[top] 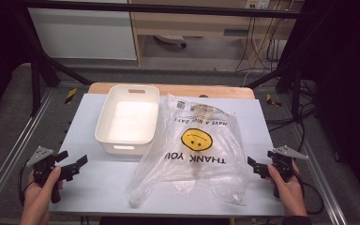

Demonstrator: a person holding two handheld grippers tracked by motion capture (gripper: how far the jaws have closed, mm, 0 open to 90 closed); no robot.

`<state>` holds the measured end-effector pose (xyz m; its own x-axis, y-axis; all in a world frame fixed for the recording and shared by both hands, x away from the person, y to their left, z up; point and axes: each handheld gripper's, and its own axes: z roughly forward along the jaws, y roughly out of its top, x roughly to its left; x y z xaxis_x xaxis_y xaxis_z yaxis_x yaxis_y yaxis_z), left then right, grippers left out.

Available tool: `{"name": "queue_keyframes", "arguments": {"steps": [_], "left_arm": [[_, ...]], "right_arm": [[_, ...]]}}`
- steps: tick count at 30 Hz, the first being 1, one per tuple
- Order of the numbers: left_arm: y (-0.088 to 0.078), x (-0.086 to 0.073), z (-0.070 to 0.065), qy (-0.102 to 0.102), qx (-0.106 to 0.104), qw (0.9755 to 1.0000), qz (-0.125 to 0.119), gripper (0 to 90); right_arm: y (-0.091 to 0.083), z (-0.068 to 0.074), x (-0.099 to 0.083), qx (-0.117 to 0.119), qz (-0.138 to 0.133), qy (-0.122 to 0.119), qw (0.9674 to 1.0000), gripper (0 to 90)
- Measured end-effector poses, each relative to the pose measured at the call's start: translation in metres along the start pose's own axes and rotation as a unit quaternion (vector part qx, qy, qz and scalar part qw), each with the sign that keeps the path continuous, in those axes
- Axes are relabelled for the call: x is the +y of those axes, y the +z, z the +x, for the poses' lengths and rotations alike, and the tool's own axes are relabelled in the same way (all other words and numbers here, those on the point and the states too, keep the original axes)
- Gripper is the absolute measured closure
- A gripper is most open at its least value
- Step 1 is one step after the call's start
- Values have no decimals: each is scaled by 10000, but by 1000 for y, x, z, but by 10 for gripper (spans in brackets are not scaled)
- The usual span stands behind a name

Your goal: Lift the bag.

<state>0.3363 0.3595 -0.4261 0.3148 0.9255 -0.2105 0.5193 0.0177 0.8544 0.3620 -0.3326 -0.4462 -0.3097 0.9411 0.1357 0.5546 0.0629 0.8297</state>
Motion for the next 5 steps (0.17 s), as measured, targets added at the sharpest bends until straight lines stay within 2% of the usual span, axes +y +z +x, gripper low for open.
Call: {"name": "queue_keyframes", "arguments": {"steps": [5], "left_arm": [[19, -1, -6, 184, -13, 9992, 347, 97]], "right_arm": [[6, 2, -3, -17, 146, -15, 9999, 59]]}}
